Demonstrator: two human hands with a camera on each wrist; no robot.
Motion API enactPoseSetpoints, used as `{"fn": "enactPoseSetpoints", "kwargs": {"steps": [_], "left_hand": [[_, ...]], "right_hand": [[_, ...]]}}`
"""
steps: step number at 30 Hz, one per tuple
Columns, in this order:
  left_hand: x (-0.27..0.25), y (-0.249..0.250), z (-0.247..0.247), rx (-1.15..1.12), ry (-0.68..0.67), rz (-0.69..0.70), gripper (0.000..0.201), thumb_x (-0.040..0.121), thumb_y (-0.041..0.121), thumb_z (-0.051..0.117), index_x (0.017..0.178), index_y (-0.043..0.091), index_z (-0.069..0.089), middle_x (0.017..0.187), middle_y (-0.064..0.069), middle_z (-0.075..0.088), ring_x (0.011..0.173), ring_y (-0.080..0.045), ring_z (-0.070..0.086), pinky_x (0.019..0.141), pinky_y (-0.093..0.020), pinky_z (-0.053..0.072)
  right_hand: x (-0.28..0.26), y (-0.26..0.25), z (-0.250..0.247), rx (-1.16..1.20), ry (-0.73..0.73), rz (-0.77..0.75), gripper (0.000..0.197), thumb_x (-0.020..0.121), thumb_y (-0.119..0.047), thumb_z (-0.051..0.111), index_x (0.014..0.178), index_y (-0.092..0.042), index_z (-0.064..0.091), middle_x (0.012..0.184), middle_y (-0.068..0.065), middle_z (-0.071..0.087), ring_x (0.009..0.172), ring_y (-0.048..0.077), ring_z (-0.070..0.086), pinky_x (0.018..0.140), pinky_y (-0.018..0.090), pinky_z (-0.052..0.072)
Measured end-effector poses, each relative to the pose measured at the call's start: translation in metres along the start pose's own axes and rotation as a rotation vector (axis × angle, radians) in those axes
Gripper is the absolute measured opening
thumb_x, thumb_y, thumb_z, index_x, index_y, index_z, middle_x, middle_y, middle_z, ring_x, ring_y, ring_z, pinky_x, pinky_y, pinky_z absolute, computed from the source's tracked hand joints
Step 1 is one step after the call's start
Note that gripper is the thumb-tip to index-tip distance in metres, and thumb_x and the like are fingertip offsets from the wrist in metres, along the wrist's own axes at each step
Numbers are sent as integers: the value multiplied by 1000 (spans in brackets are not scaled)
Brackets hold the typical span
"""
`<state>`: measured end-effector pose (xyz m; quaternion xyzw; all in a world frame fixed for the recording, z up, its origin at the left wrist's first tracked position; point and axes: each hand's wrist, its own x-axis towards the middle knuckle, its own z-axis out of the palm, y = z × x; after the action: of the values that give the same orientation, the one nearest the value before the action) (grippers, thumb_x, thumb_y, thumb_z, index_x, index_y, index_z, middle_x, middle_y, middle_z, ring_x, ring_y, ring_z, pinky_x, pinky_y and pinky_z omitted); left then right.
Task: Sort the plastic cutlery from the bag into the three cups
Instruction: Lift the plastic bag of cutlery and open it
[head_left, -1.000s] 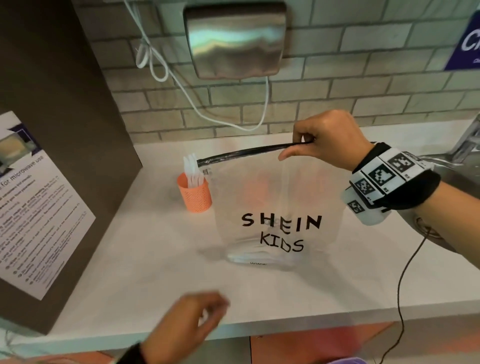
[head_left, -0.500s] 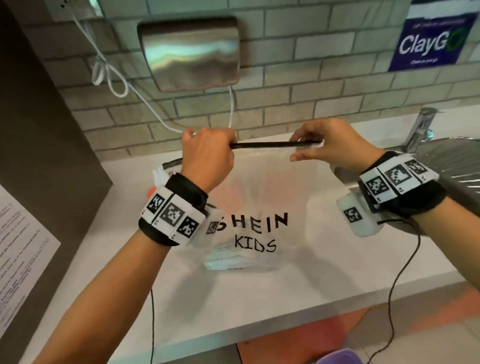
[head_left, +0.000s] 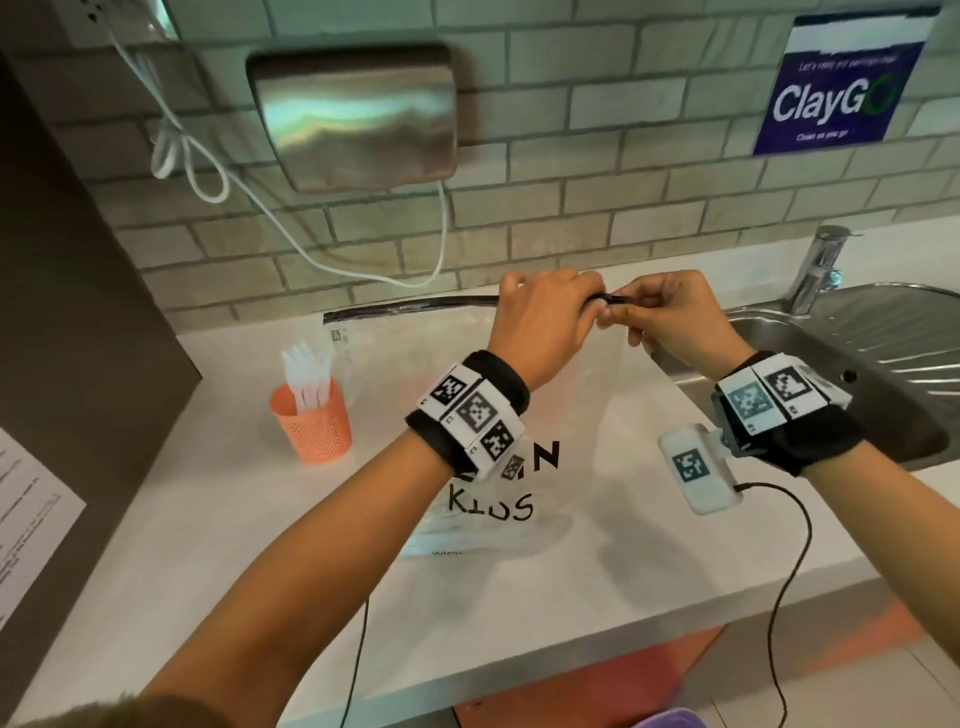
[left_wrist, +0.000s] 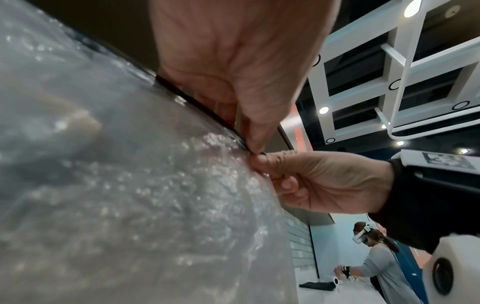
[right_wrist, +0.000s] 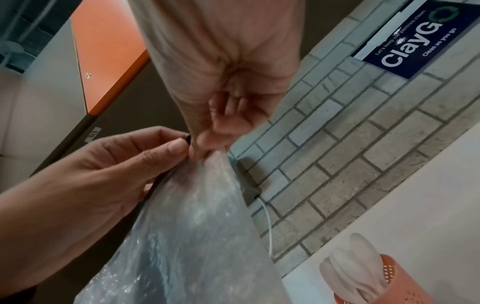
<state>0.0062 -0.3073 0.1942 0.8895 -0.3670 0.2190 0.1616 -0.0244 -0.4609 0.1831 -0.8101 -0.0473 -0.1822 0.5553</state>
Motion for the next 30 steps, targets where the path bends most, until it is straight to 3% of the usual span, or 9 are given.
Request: {"fn": "enactPoseSetpoints", "kwargs": {"steps": [4,8,10,14,18,21,23,26,30], "left_hand": [[0,-3,1,-40,54,-11,19,96,30,42,103,22,58,101,6,65,93,-17,60,97,-41,27],[-13,-36,-14,-75,88,-109,18,96,30,46,101,21,61,102,7,66,94,-15,59,98,-38,24],[-29,-64,-27,-63,111,-179,18,95,30,47,101,21,62,102,7,66,95,-13,59,97,-35,23],[-62,-119,-59,51,161,-298,16,94,28,50,100,20,63,100,3,68,95,-22,61,88,-37,30],[-82,-147,-79,11,113,-367,14,91,30,53,98,23,64,97,4,69,92,-20,64,87,-39,40],[-81,-137,-78,-137,89,-338,35,85,51,45,95,24,65,93,6,70,88,-16,63,85,-38,48],[-72,-126,-74,-181,121,-325,44,84,54,40,88,21,67,82,3,68,81,-19,62,78,-37,49],[-56,-109,-68,-166,75,-287,29,83,46,55,82,21,69,72,7,62,72,-17,58,73,-35,49],[-41,-89,-62,-63,-120,-245,23,81,44,65,87,23,68,80,6,62,80,-16,57,69,-28,38]], "right_hand": [[3,0,-3,64,-55,27,14,79,2,64,72,-9,63,54,-8,70,45,4,64,48,14,52],[7,3,-10,108,-37,55,10,78,3,64,73,-5,63,53,-6,70,49,5,66,52,14,54],[6,6,-12,140,-23,67,5,73,-4,67,73,-5,63,53,-5,70,50,6,67,53,14,55],[9,10,-9,163,-17,72,16,61,-16,67,73,-6,63,54,-6,70,52,6,68,56,15,56],[11,6,-5,145,-39,59,6,74,-10,68,77,-6,65,57,-5,72,55,6,68,61,15,57],[13,-3,2,105,-40,78,30,72,-34,69,78,-5,68,59,-2,72,54,7,67,57,15,56],[14,-8,7,72,-18,83,38,69,-41,69,75,-4,67,59,3,70,50,7,65,54,15,55],[14,-10,13,-17,22,84,21,78,-26,71,68,-8,65,59,6,65,44,4,60,51,16,54],[14,-19,16,-166,-49,130,13,78,-14,70,68,-16,61,63,6,61,54,11,57,57,21,55]]}}
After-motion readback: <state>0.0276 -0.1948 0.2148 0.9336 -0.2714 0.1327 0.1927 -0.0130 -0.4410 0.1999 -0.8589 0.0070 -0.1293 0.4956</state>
